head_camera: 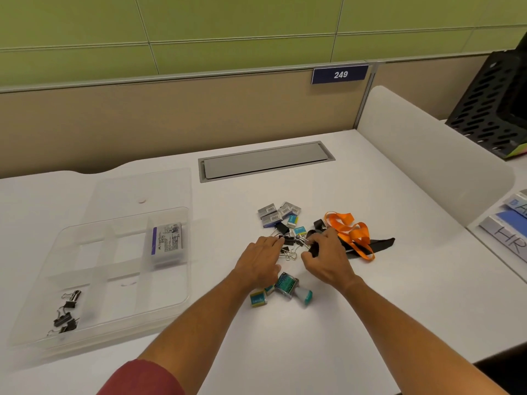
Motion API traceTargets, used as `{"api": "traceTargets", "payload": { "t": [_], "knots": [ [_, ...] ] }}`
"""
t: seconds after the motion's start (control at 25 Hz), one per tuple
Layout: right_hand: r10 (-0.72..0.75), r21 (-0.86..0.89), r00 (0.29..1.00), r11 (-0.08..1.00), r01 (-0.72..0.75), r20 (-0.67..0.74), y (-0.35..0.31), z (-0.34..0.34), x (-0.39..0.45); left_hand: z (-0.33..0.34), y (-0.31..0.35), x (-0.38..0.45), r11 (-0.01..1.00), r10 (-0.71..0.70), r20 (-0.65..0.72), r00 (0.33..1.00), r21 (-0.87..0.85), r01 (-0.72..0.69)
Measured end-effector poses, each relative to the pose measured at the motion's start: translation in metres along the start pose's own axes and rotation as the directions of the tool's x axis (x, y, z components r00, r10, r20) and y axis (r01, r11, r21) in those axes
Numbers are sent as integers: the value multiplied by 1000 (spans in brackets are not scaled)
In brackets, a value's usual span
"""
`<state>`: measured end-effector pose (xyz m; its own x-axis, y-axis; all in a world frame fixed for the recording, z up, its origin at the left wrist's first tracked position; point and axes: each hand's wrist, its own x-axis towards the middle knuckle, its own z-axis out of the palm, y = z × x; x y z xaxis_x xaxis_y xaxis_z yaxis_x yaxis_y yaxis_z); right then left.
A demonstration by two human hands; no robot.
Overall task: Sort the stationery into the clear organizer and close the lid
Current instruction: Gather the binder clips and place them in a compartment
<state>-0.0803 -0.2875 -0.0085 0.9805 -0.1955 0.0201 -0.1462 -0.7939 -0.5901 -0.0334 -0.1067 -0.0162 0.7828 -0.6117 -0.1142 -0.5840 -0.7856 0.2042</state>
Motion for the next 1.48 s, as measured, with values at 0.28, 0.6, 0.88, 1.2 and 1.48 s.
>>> {"api": "traceTargets", "payload": {
  "t": [0.28, 0.6, 0.88, 1.2, 1.48],
  "knots": [
    [42, 50, 999, 998, -41, -19, -7, 3, 5, -1, -11, 2, 997, -7, -6, 1000, -80, 6],
    [58, -75, 998, 995, -58, 0, -29, 14, 21, -17, -27, -12, 953, -107, -117, 987, -295, 68],
    [57, -295, 995, 955, -31, 80, -43, 35, 37, -30, -42, -12, 935, -186, -84, 979, -323, 150],
    [162, -294, 985, 946, -136, 66, -42, 38, 40, -30, -40, 3, 870, -221, 14, 975, -450, 204],
    [130, -226, 979, 970, -92, 158, -31, 33, 36, -22, -37, 23, 902, -250, -10, 968, -366, 229]
  ]
}}
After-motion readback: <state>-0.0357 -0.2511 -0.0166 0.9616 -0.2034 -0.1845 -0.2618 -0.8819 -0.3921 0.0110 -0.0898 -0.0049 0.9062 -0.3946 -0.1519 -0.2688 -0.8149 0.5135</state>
